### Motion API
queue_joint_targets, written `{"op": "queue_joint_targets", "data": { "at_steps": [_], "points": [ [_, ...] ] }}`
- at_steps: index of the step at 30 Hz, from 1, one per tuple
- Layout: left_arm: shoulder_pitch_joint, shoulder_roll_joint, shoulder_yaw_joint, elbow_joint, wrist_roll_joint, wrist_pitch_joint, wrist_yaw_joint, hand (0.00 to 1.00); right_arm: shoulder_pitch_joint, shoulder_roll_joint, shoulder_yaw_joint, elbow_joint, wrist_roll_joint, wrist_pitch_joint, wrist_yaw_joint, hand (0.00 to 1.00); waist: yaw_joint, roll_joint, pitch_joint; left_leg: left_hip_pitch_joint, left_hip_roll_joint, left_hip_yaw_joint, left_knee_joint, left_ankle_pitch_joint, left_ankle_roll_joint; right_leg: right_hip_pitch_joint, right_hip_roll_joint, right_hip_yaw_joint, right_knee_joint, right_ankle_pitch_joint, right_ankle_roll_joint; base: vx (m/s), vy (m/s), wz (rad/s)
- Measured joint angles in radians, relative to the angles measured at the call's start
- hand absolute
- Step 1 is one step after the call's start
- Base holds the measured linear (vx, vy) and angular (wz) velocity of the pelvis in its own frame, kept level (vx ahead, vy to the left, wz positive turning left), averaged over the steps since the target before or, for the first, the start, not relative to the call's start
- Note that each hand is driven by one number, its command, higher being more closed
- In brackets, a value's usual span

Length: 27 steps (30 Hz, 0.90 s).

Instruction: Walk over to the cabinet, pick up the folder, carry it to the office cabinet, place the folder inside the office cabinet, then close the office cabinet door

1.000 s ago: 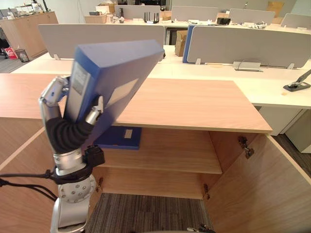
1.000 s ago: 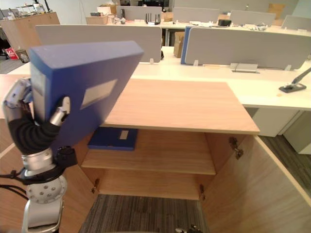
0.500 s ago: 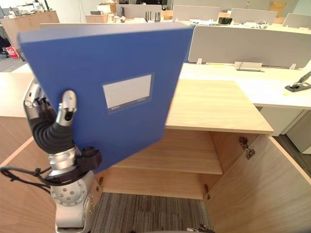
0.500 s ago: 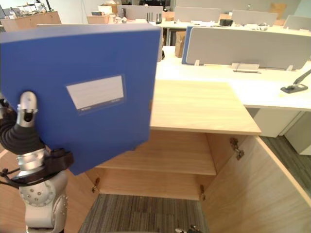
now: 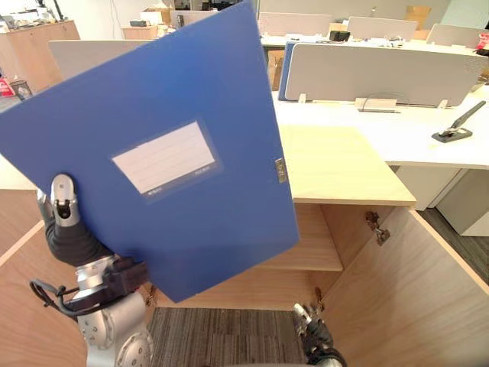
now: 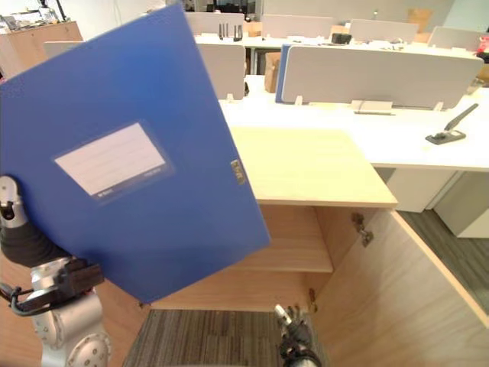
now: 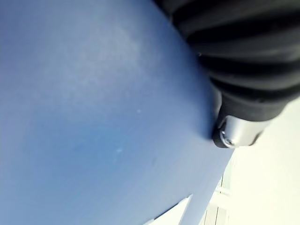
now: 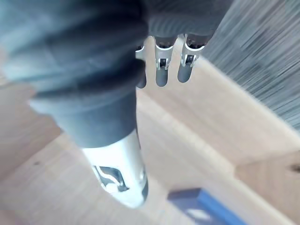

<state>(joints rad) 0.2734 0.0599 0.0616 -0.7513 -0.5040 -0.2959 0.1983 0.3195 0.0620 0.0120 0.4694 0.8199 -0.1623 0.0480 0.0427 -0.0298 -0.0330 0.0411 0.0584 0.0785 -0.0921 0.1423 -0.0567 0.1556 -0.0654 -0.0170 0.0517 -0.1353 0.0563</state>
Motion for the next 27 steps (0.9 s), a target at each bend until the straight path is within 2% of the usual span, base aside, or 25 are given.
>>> {"op": "queue_joint_targets", "data": {
  "at_steps": [3, 4, 7, 11, 14, 21, 27],
  "points": [
    [0.044, 0.000, 0.026, 0.000, -0.009, -0.003, 0.000, 1.00, 0.055, 0.003, 0.008, -0.213, -0.020, -0.028, -0.020, 0.00, -0.003, 0.003, -0.012, 0.018, 0.020, 0.064, 0.004, -0.021, -0.010, -0.017, 0.018, 0.059, -0.001, 0.001, 0.002, -0.02, -0.009, -0.57],
    [0.046, 0.000, 0.029, 0.000, -0.009, -0.003, 0.000, 1.00, 0.060, 0.003, 0.010, -0.232, -0.026, -0.029, -0.024, 0.00, -0.003, 0.003, -0.015, 0.018, 0.023, 0.071, 0.004, -0.022, -0.010, -0.020, 0.020, 0.065, -0.001, 0.002, 0.001, -0.01, -0.034, -0.68],
    [0.051, 0.000, 0.044, 0.000, -0.005, -0.003, 0.000, 1.00, 0.090, 0.011, 0.020, -0.396, -0.116, -0.031, -0.040, 0.00, -0.003, 0.004, -0.017, 0.031, 0.043, 0.120, 0.004, -0.033, -0.024, -0.036, 0.035, 0.103, -0.006, 0.011, -0.004, 0.00, -0.026, -0.51],
    [0.047, 0.000, 0.045, 0.000, 0.011, -0.003, -0.011, 1.00, 0.128, 0.008, 0.031, -0.618, -0.230, -0.030, -0.030, 0.00, -0.016, 0.001, -0.021, 0.033, 0.054, 0.136, 0.013, -0.041, -0.032, -0.038, 0.046, 0.114, -0.015, 0.024, -0.011, 0.04, -0.025, -0.18],
    [0.044, 0.000, 0.063, 0.000, 0.024, -0.002, -0.031, 1.00, 0.117, -0.002, 0.028, -0.751, -0.257, -0.031, -0.011, 0.00, -0.018, 0.001, -0.021, 0.030, 0.055, 0.136, 0.019, -0.051, -0.031, -0.038, 0.047, 0.115, -0.018, 0.024, -0.011, 0.05, -0.010, -0.05],
    [0.014, -0.011, 0.111, 0.000, 0.025, 0.002, -0.051, 1.00, -0.038, -0.044, 0.010, -0.850, -0.322, -0.035, -0.008, 0.00, -0.018, 0.008, -0.017, 0.022, 0.048, 0.134, 0.051, -0.080, -0.024, -0.034, 0.036, 0.116, -0.016, 0.021, -0.006, 0.02, 0.003, -0.03],
    [-0.029, -0.007, 0.121, 0.012, 0.086, 0.009, -0.070, 1.00, -0.235, -0.147, 0.014, -0.853, -0.324, -0.035, 0.007, 0.00, -0.015, 0.018, -0.013, 0.014, 0.032, 0.128, 0.063, -0.086, -0.019, -0.036, 0.022, 0.118, -0.012, 0.020, -0.003, -0.03, 0.033, 0.02]
  ]
}}
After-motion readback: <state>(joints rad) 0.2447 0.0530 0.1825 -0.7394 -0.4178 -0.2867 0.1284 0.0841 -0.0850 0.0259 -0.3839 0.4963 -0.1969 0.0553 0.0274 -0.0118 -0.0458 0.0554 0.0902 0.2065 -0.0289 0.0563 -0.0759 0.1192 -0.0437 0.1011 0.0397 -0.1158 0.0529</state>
